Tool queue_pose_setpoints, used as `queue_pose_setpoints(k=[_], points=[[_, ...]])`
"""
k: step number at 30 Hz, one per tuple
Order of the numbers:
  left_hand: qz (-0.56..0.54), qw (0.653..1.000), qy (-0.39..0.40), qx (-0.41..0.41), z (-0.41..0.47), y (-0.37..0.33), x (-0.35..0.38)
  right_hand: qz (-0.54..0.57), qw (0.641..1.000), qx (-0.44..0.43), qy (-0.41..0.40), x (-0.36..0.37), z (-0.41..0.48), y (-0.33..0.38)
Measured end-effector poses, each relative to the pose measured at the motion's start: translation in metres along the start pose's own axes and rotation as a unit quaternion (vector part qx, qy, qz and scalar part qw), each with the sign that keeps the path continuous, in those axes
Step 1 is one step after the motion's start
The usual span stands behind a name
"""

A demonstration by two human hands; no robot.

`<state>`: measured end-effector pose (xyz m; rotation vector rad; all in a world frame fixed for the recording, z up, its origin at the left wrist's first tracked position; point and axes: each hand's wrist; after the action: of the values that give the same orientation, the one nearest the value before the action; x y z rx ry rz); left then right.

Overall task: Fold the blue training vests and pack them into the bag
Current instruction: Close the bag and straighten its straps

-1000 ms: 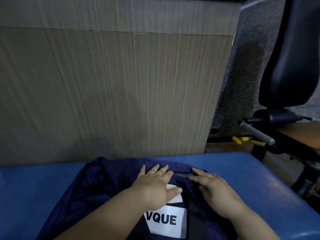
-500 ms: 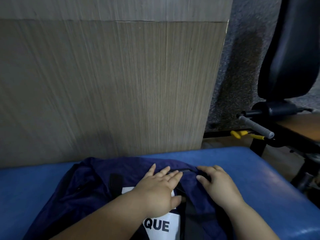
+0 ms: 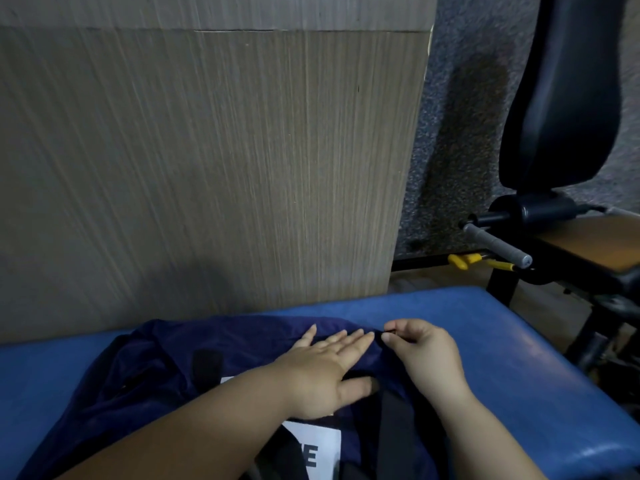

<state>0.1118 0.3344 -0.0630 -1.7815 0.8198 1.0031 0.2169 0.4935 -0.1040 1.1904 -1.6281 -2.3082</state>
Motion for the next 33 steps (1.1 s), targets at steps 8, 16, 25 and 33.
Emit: queue_pose_setpoints(k=[8, 16, 25, 33], points=[[-0.107, 0.961, -0.251, -0.052, 0.039, -0.007, -0.007, 0.202, 0.977, 0.069, 0.025, 0.001, 0.003, 0.002], [0.014, 0.952, -0.301, -0.059, 0.043, -0.012, 0.009, 0.201, 0.976, 0.026, 0.082, 0.003, 0.002, -0.001], [-0.054, 0.936, -0.340, -0.074, 0.044, -0.013, 0.014, 0.215, 0.971, 0.026, 0.104, 0.003, 0.000, -0.002], [-0.123, 0.920, -0.368, -0.048, 0.041, -0.016, 0.012, 0.040, 0.988, -0.014, 0.147, 0.006, -0.004, -0.001]])
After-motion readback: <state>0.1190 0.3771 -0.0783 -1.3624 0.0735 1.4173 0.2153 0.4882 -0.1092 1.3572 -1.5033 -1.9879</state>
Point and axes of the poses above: each hand's wrist, its own z-axis towards the middle knuckle, its own x-axis out of the palm, y = z × x, and after that the axes turned 11 degrees about -z, right-handed
